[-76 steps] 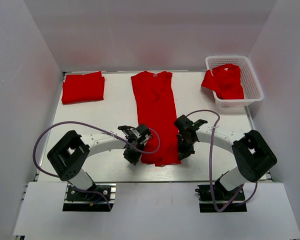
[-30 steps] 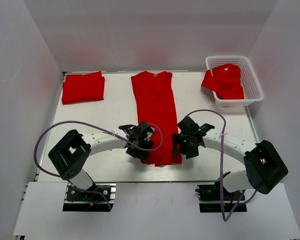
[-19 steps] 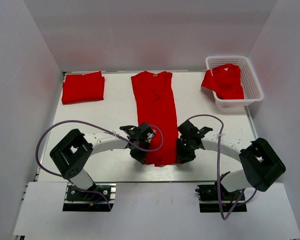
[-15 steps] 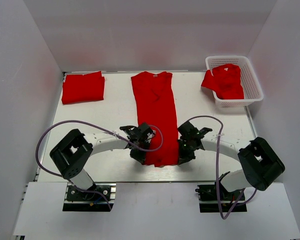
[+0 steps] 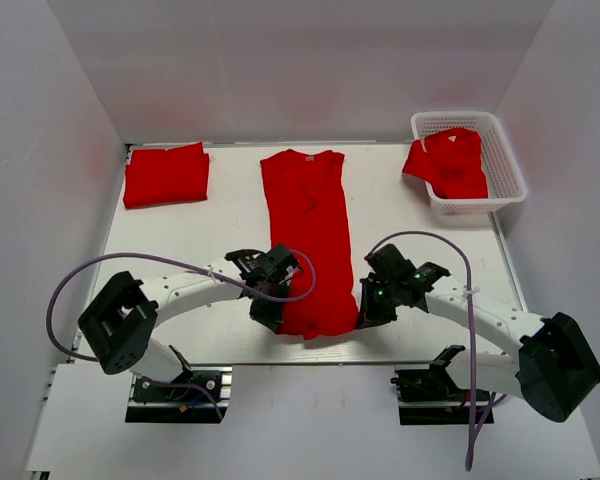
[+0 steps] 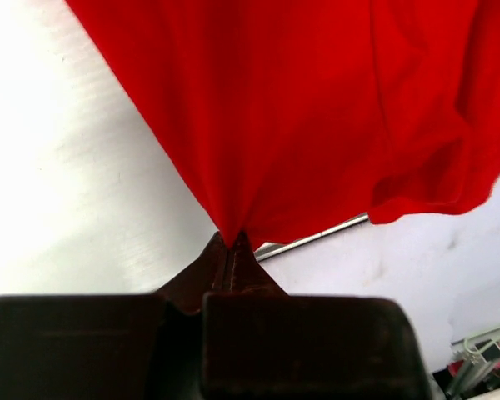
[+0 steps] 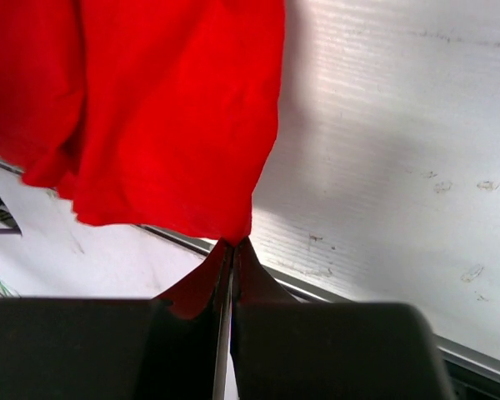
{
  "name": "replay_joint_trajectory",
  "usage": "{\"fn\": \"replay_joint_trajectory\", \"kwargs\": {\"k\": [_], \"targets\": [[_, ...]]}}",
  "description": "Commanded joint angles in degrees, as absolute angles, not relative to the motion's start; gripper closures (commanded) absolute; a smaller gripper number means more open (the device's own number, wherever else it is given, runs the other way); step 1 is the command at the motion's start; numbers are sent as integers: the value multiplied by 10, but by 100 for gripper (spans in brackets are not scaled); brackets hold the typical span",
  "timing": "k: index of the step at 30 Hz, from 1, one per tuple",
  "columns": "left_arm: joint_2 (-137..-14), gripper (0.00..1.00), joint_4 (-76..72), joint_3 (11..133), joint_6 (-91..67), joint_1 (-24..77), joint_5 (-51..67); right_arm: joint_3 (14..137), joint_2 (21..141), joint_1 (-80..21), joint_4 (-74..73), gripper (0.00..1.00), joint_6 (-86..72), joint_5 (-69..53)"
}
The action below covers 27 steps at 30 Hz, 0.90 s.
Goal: Fold and stack the t-shirts
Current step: Fold the folded rectangular tshirt in 1/3 of the way
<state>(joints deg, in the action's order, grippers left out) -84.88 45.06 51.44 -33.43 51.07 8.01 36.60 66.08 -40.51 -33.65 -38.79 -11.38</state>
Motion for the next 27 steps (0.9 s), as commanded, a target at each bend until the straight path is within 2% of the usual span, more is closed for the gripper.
{"fn": "replay_joint_trajectory", "kwargs": {"k": [1, 12, 19, 27], "targets": [[-838, 100, 494, 555, -349, 509, 69, 377, 681, -405, -367, 100, -383, -128], [-919, 100, 485, 670, -317, 454, -30, 582, 842, -383, -372, 100, -304, -14], [-965, 100, 436, 741, -295, 363, -25, 691, 926, -337, -370, 100, -266, -3], [-1055, 100, 417, 860, -239, 311, -16, 834, 1033, -302, -384, 100, -229, 21]]}}
